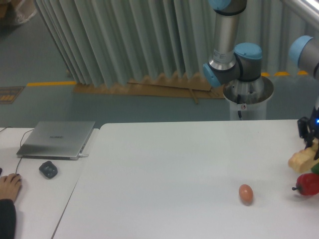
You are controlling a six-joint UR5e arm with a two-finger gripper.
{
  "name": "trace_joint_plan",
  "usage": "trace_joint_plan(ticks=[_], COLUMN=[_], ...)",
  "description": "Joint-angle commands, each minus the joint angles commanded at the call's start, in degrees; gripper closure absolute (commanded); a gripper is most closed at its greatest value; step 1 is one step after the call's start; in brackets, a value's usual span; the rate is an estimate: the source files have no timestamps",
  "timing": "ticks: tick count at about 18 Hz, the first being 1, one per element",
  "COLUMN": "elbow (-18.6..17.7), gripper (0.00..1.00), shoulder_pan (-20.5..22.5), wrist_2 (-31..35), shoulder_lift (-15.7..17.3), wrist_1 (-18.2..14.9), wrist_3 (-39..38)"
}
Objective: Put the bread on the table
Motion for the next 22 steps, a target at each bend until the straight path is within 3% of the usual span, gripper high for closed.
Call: trace_joint_plan(ticks=[6,10,13,16,19,22], elbow=[1.14,0.44,-3.24,-4.13,-6.84,-7.03], gripper=[0.63,0.63,0.63,0.63,0.63,0.63], shoulder_pan=[0.08,-1.75,-4.83,-6.59,-7.92,-8.8], wrist_2=[2.46,2.9,4.22,4.22,4.31,4.4], shoulder_lift=[-2.65,-1.77,-0.54,-0.45,1.3,1.66], wrist_1=[3.17,2.48,1.78,-0.34,-0.61,-0.87], wrist_3=[-1.41,-7.73,-8.53,-8.36,-8.44,-8.45])
